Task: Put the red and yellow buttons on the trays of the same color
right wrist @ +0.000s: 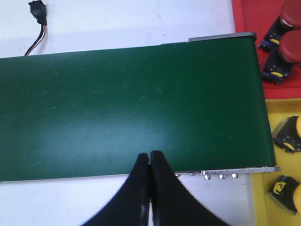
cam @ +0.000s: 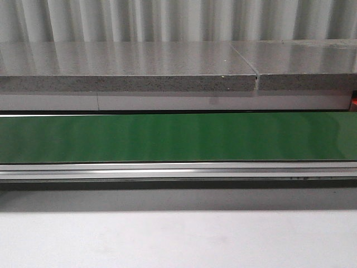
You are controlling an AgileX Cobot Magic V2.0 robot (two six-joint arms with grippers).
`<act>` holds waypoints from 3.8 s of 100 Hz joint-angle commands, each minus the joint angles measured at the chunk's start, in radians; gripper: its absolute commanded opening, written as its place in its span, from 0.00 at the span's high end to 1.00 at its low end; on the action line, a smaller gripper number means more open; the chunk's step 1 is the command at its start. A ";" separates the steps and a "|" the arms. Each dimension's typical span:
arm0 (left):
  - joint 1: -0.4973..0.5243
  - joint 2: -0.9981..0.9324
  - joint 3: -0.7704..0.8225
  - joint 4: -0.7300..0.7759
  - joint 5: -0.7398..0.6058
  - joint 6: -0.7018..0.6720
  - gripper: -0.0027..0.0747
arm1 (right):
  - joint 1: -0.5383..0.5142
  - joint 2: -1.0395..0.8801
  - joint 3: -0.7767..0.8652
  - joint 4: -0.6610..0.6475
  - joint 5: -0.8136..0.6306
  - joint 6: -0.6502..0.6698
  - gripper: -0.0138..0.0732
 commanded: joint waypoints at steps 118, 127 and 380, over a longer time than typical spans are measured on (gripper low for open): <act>-0.007 0.005 -0.025 -0.005 -0.072 0.001 0.99 | 0.001 -0.974 0.513 -0.143 -0.294 -0.040 0.91; -0.007 0.005 -0.025 -0.005 -0.072 0.001 0.99 | 0.001 -1.001 0.568 -0.143 -0.380 -0.040 0.91; 0.045 -0.387 0.535 0.065 -0.640 -0.081 0.99 | -0.002 -1.092 0.903 -0.132 -0.857 -0.040 0.91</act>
